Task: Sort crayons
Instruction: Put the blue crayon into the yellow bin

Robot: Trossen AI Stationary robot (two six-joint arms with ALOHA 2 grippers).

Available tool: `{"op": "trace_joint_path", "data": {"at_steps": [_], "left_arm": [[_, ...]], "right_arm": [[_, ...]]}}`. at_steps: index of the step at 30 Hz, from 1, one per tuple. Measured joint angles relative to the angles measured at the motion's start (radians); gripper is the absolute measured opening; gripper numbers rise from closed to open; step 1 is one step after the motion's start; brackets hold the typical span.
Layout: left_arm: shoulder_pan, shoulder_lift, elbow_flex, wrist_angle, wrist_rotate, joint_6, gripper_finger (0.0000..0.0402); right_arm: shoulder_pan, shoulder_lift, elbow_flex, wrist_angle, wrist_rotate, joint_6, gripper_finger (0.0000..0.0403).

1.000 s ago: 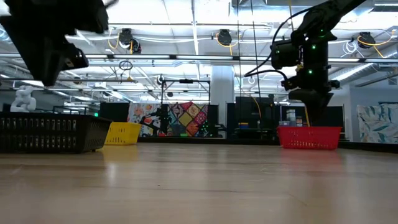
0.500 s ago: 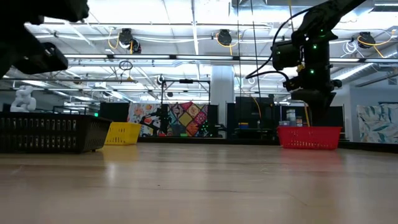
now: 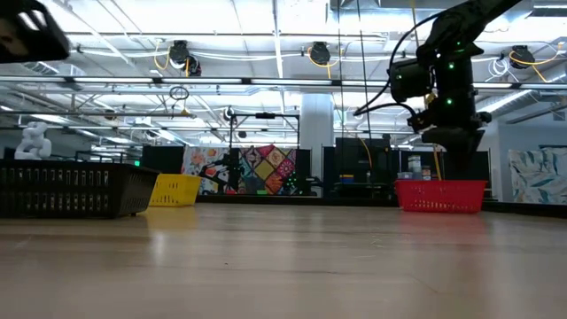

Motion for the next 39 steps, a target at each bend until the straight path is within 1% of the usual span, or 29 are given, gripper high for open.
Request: {"op": "trace_joint_path", "data": {"at_steps": [7, 11, 14, 17, 20, 23, 25, 36, 39], "left_arm": [[-0.029, 0.129, 0.115, -0.003, -0.001, -0.134, 0.007], [-0.046, 0.205, 0.188, -0.007, 0.0, -0.177, 0.007], [-0.054, 0.241, 0.234, -0.008, 0.005, -0.206, 0.007], [-0.061, 0.264, 0.253, -0.017, 0.006, -0.253, 0.007], [-0.067, 0.274, 0.26, -0.023, 0.007, -0.262, 0.007], [-0.067, 0.273, 0.26, -0.082, 0.008, -0.304, 0.007], [-0.068, 0.273, 0.26, -0.103, 0.008, -0.307, 0.007], [-0.074, 0.273, 0.26, -0.072, 0.012, -0.306, 0.007], [-0.074, 0.276, 0.26, -0.072, 0.003, -0.285, 0.007]], "right_arm": [[0.0, 0.0, 0.0, -0.009, 0.0, -0.022, 0.0087], [0.0, 0.0, 0.0, -0.008, 0.0, -0.046, 0.0087], [0.0, 0.0, 0.0, -0.007, 0.001, -0.06, 0.0087], [0.0, 0.0, 0.0, -0.005, 0.001, -0.06, 0.0087], [0.0, 0.0, 0.0, -0.002, 0.001, -0.06, 0.0087], [0.0, 0.0, 0.0, 0.001, 0.001, -0.06, 0.0087], [0.0, 0.0, 0.0, 0.006, 0.001, -0.064, 0.0087], [0.0, 0.0, 0.0, 0.019, 0.0, -0.071, 0.0087], [0.0, 0.0, 0.0, 0.018, 0.0, -0.055, 0.0087]]}}
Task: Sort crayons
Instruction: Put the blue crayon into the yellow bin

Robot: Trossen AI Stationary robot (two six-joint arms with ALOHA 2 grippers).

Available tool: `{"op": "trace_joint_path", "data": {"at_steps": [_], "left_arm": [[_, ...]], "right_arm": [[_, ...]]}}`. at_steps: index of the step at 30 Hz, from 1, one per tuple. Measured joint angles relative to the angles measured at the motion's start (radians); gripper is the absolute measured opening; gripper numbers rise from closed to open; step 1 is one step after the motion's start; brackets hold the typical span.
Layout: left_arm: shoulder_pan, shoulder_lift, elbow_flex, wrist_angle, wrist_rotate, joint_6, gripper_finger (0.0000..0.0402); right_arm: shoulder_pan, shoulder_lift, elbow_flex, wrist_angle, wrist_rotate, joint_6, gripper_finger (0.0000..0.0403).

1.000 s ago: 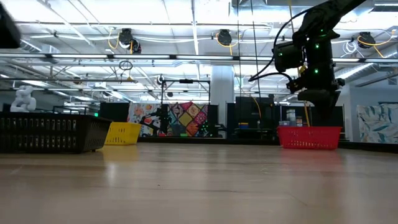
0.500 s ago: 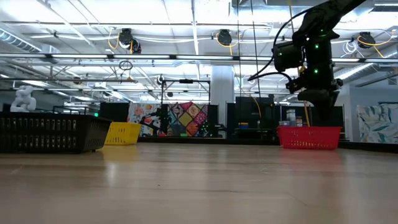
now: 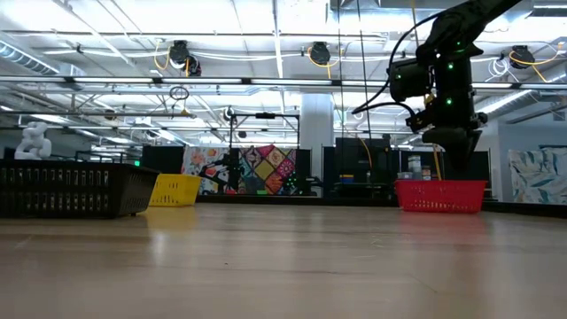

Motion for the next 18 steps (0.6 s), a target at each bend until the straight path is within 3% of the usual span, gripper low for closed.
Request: {"op": "trace_joint_path", "data": {"at_steps": [18], "left_arm": [[0.002, 0.077, 0.003, 0.013, 0.009, 0.004, 0.007]], "right_arm": [[0.0, 0.0, 0.0, -0.031, -0.002, 0.007, 0.0087]]}}
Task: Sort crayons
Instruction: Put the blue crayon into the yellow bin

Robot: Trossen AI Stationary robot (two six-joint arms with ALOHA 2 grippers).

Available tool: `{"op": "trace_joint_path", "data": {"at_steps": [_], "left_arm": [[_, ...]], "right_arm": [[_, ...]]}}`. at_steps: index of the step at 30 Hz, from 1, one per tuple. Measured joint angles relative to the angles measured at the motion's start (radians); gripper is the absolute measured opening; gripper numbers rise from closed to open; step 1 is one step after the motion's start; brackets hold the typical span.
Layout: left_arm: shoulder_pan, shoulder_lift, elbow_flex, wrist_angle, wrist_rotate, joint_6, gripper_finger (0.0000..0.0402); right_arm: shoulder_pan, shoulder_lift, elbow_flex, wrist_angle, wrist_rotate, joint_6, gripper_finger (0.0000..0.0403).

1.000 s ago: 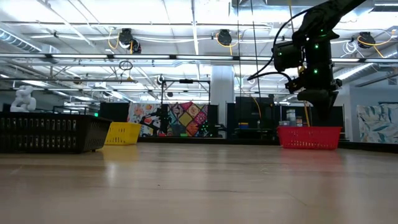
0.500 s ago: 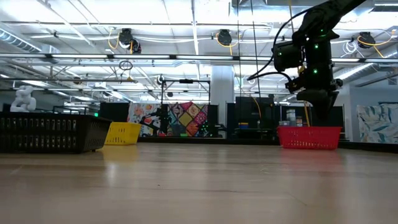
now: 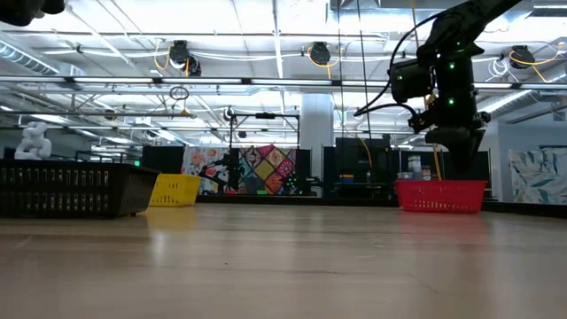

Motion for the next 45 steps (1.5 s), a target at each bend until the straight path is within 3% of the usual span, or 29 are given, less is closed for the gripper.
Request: {"op": "trace_joint_path", "data": {"at_steps": [7, 11, 15, 19, 37, 45], "left_arm": [[0.003, 0.042, 0.005, -0.078, 0.004, 0.001, 0.0066], [0.007, 0.05, 0.006, -0.07, 0.012, 0.002, 0.0037], [0.012, 0.05, 0.005, -0.057, 0.01, 0.002, 0.0009], [0.012, 0.05, 0.004, -0.056, 0.01, 0.009, 0.0008], [0.022, -0.054, 0.027, -0.095, -0.045, 0.111, 0.0006], [0.073, -0.121, 0.027, -0.227, -0.044, 0.235, 0.0006]], "right_arm": [[0.0, 0.0, 0.0, 0.001, 0.0, 0.0, 0.0087], [0.0, 0.0, 0.0, 0.001, -0.011, 0.0, 0.0087], [0.0, 0.0, 0.0, 0.013, -0.096, 0.0, 0.0087], [0.0, 0.0, 0.0, 0.034, -0.158, -0.008, 0.0087], [0.0, 0.0, 0.0, 0.043, -0.153, -0.018, 0.0087], [0.0, 0.0, 0.0, 0.06, -0.153, -0.026, 0.0087]]}}
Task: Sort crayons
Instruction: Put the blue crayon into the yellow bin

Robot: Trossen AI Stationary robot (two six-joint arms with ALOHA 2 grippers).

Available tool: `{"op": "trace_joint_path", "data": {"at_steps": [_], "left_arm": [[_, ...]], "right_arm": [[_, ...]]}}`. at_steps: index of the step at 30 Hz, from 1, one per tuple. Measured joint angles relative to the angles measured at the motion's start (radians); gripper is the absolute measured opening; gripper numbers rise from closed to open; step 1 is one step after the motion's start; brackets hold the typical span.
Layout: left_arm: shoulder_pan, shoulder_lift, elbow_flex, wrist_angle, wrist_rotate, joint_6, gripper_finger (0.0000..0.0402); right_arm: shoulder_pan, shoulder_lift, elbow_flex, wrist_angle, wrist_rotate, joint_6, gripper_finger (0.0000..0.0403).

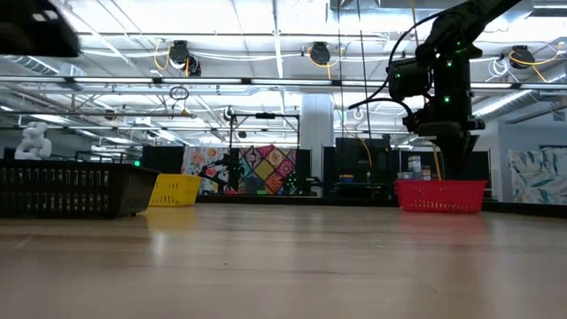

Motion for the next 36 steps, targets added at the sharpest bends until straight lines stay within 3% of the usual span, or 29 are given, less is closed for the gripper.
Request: {"op": "trace_joint_path", "data": {"at_steps": [24, 32, 36], "left_arm": [[0.286, -0.247, 0.003, -0.363, -0.133, 0.325, 0.0006], [0.382, -0.308, -0.017, -0.451, -0.156, 0.413, 0.0006], [0.429, -0.345, -0.04, -0.486, -0.167, 0.45, 0.0006]], "right_arm": [[0.0, 0.0, 0.0, 0.025, -0.005, 0.047, 0.0087], [0.035, 0.0, 0.0, 0.06, -0.182, 0.08, 0.0087], [0.087, 0.0, 0.0, 0.07, -0.186, 0.089, 0.0087]]}}
